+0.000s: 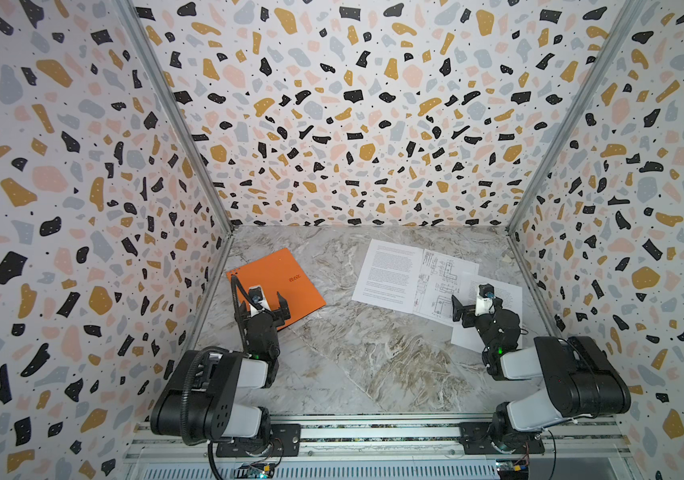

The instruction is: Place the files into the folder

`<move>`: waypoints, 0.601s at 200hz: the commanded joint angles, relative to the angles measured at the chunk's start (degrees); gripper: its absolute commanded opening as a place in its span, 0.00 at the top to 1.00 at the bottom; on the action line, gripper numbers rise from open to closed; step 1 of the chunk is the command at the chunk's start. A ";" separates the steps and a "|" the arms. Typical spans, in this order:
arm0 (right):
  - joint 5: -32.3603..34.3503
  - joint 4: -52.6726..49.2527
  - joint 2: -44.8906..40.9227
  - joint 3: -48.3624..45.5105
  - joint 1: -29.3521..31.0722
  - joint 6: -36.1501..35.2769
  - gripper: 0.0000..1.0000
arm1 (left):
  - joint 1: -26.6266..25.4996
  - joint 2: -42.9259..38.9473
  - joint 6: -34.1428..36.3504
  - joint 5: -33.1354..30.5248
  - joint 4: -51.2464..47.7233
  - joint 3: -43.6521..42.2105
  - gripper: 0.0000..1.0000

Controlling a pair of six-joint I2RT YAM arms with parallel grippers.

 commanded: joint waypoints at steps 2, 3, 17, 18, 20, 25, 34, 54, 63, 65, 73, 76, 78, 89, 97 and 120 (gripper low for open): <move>-0.28 -0.16 -0.77 1.04 -0.03 -0.38 0.01 | 0.26 -0.90 1.06 0.27 2.33 0.17 0.01; -0.24 -0.12 -0.77 1.06 -0.02 -0.34 0.01 | 0.23 -0.88 1.07 0.27 2.28 0.19 0.00; -0.29 -0.16 -0.79 1.07 -0.07 -0.39 0.01 | 0.21 -0.77 1.04 0.27 2.29 0.24 0.00; -0.33 -0.16 -0.82 1.08 -0.05 -0.35 0.01 | 0.21 -0.81 1.05 0.27 2.31 0.23 0.00; -0.24 -0.23 -0.82 1.08 -0.05 -0.31 0.01 | 0.20 -0.89 1.04 0.37 2.25 0.26 0.01; -0.28 -0.17 -0.76 1.04 -0.07 -0.36 0.01 | 0.20 -0.97 1.01 0.35 2.15 0.20 0.01; -0.29 -0.25 -0.72 1.07 -0.07 -0.33 0.01 | 0.20 -0.90 1.06 0.36 2.32 0.13 0.01; -0.33 -0.17 -0.68 1.07 -0.07 -0.35 0.01 | 0.20 -0.86 1.05 0.38 2.28 0.17 0.00; -0.32 -0.17 -0.73 1.06 -0.03 -0.31 0.01 | 0.20 -0.94 1.02 0.38 2.23 0.13 0.00; -0.30 -0.17 -0.69 1.08 -0.02 -0.30 0.01 | 0.20 -0.88 1.06 0.38 2.23 0.13 0.00; -0.31 -0.17 -0.72 1.05 -0.03 -0.30 0.01 | 0.20 -0.94 0.99 0.35 2.26 0.13 0.00; -0.31 -0.16 -0.74 1.00 -0.02 -0.29 0.01 | 0.20 -1.00 1.05 0.35 2.28 0.13 0.00; -0.30 -0.16 -0.69 1.04 -0.02 -0.30 0.01 | 0.20 -1.00 1.06 0.35 2.29 0.13 0.00; -0.32 -0.16 -0.77 1.06 -0.06 -0.31 0.01 | 0.20 -1.02 1.06 0.36 2.29 0.13 0.01; -0.32 -0.16 -0.76 1.05 -0.07 -0.36 0.01 | 0.20 -0.98 1.04 0.35 2.29 0.13 0.00; -0.38 -0.09 -0.85 0.96 -0.10 -0.38 0.00 | 0.20 -0.98 1.02 0.36 2.32 0.15 0.00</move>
